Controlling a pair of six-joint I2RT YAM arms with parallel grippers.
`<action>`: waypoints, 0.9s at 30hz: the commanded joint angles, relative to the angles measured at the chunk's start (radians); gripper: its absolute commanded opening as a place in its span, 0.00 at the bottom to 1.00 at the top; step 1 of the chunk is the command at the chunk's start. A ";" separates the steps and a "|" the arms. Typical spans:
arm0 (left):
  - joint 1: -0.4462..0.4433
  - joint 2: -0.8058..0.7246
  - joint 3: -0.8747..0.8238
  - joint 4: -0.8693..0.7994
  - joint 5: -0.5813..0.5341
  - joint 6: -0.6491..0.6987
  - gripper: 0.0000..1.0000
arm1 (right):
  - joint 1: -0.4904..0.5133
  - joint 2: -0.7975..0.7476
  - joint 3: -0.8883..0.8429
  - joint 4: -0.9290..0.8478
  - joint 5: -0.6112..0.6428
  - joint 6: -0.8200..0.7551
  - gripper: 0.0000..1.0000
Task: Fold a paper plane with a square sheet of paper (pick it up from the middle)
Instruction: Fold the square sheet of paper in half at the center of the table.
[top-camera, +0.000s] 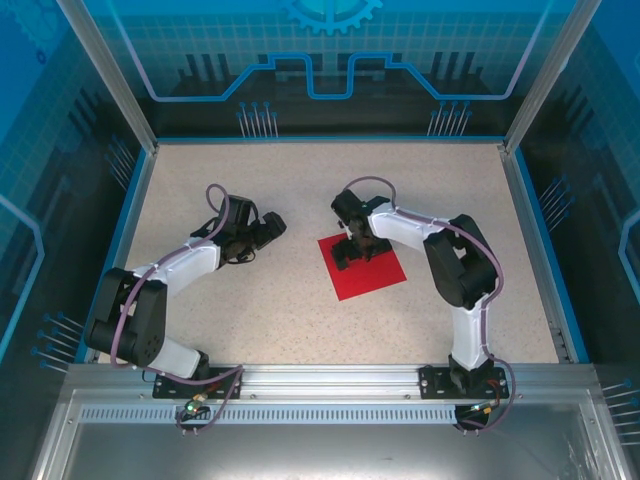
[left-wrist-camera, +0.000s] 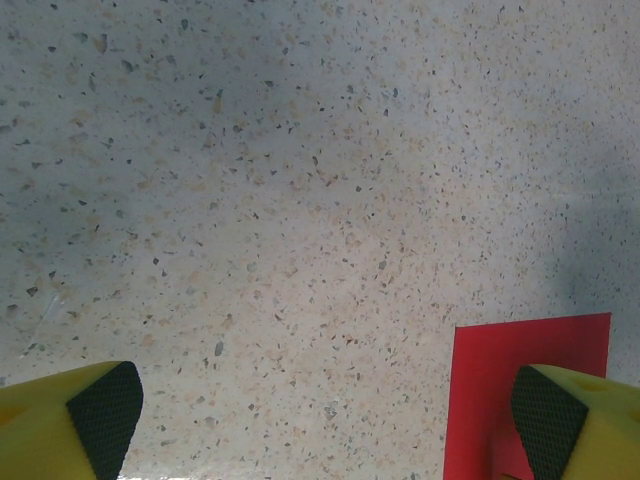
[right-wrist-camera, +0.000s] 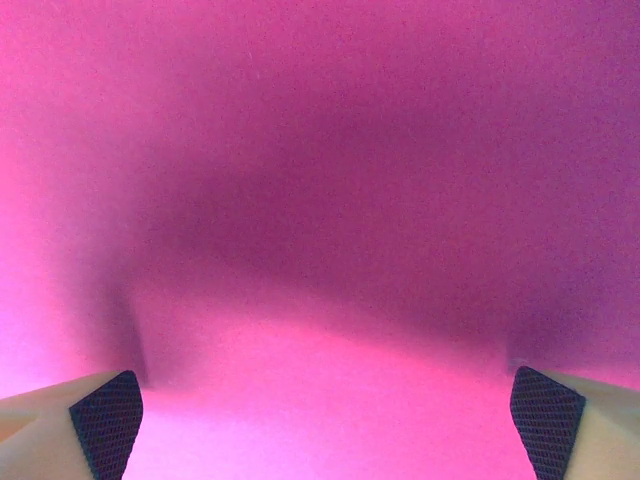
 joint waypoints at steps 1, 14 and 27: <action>-0.005 0.008 0.001 0.006 -0.008 -0.019 0.99 | -0.005 0.027 0.012 -0.049 -0.001 -0.014 0.99; -0.004 0.001 0.010 -0.010 -0.013 0.001 0.99 | -0.020 0.102 -0.025 -0.012 -0.019 0.018 0.92; -0.005 -0.006 0.014 -0.019 -0.017 0.003 0.99 | -0.041 0.097 -0.040 0.000 -0.031 0.031 0.84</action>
